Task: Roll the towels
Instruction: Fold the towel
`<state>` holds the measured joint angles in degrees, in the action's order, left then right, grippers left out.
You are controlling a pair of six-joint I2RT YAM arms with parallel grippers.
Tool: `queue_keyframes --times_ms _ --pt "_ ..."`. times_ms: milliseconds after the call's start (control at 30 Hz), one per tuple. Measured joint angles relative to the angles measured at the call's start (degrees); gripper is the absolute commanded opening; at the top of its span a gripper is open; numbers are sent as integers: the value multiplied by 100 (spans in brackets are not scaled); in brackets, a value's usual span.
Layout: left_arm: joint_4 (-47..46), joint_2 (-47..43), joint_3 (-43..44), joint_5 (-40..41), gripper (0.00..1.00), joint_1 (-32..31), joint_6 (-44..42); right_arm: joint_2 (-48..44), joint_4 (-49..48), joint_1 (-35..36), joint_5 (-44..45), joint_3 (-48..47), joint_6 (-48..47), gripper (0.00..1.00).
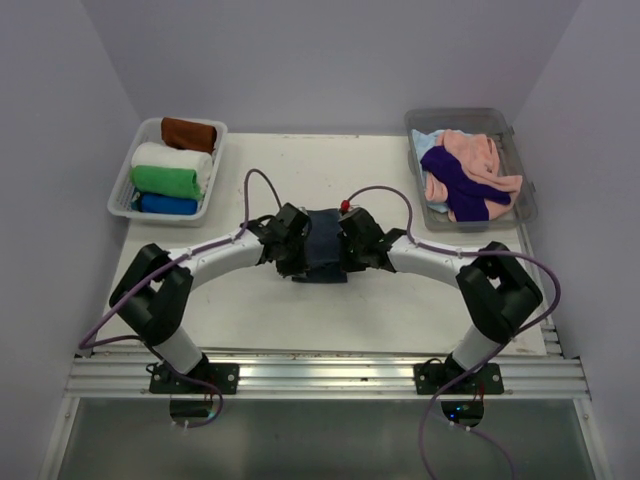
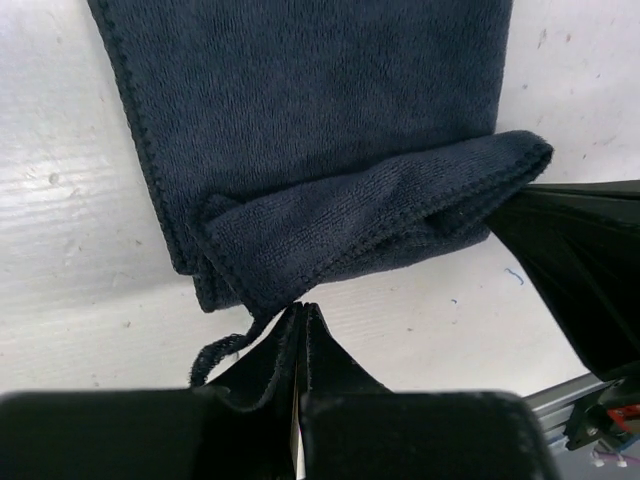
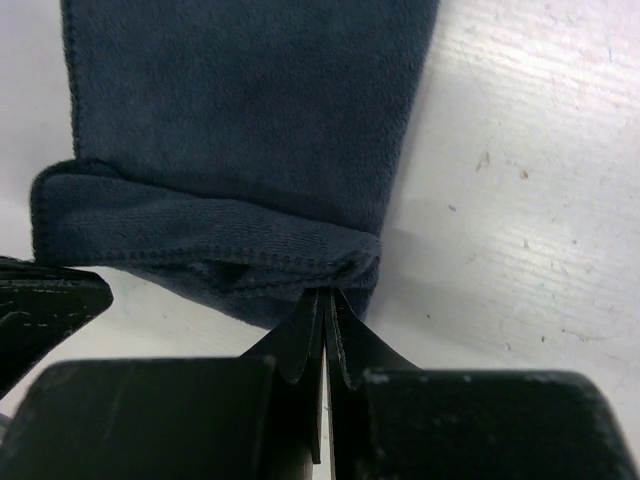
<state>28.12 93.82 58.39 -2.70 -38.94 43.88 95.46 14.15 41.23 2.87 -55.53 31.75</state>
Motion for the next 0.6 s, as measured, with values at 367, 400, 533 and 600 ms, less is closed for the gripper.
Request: queue_keyframes --times_ms 367,400,533,600 --pt "-39 39 293 -157 22 72 -151 472 -70 0 -2 -468 -101 0" --pt "-37 76 302 -170 24 72 -153 555 -96 0 -9 -509 -101 0" --pt "-35 203 332 -201 31 72 -149 763 -138 -2 -87 -581 -103 0" --pt "-42 205 339 -216 35 83 -151 765 -146 -7 -101 -586 -101 0"
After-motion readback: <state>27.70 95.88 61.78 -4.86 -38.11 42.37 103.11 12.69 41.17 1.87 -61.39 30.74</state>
